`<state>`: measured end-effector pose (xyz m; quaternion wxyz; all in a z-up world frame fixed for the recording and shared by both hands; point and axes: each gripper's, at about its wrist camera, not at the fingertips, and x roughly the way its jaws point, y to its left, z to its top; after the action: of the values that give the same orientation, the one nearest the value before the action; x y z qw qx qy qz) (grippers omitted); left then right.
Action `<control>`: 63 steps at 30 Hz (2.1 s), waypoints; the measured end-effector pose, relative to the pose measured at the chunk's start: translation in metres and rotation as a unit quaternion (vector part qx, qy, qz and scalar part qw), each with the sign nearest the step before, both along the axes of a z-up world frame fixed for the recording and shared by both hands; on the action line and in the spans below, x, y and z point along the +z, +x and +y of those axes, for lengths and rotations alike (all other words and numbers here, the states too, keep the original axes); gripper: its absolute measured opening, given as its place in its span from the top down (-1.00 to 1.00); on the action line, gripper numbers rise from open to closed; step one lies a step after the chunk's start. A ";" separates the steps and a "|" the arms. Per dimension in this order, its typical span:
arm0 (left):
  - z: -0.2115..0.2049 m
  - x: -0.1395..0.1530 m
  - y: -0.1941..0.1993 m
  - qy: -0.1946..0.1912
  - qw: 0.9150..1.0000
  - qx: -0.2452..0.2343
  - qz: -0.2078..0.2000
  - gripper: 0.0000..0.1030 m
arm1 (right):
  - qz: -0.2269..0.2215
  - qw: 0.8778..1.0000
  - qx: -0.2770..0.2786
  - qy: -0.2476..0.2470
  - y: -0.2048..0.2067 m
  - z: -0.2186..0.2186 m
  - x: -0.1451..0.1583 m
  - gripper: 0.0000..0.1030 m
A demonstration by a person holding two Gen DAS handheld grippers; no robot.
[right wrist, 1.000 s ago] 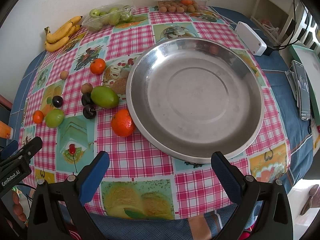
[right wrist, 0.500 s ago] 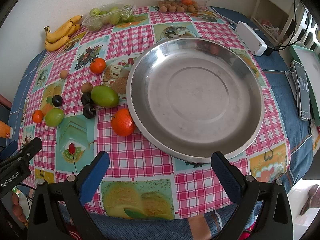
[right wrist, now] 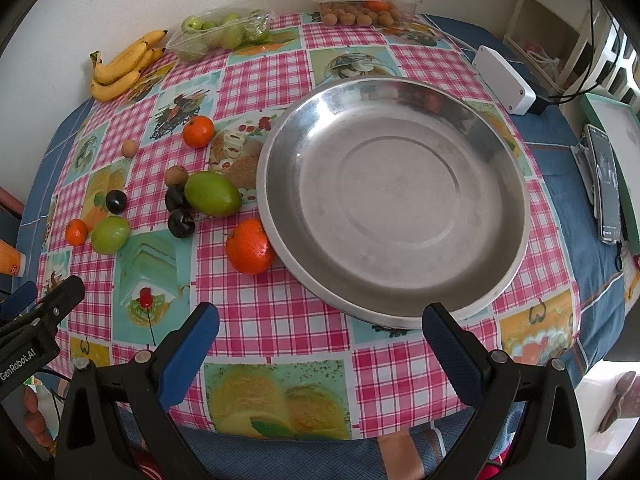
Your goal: Organize fruits
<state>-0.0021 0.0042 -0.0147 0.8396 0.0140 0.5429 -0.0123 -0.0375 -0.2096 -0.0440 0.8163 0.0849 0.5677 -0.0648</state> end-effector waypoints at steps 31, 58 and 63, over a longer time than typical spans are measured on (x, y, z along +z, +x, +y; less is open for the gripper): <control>0.026 -0.010 0.076 -0.085 0.992 0.092 0.021 -1.00 | -0.026 0.997 0.051 0.051 0.060 0.038 -0.002 -0.97; 0.017 -0.035 0.067 -0.059 0.993 0.058 0.081 -1.00 | 0.000 0.996 0.048 0.072 0.037 0.035 -0.004 -0.97; 0.021 -0.041 0.066 -0.063 0.991 0.069 0.091 -1.00 | -0.006 0.996 0.033 0.081 0.034 0.032 -0.001 -0.78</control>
<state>0.0643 0.0253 -0.0556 0.7849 -0.0779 0.6146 0.0103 -0.0036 -0.1776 -0.0454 0.8118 0.1326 0.5686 0.0086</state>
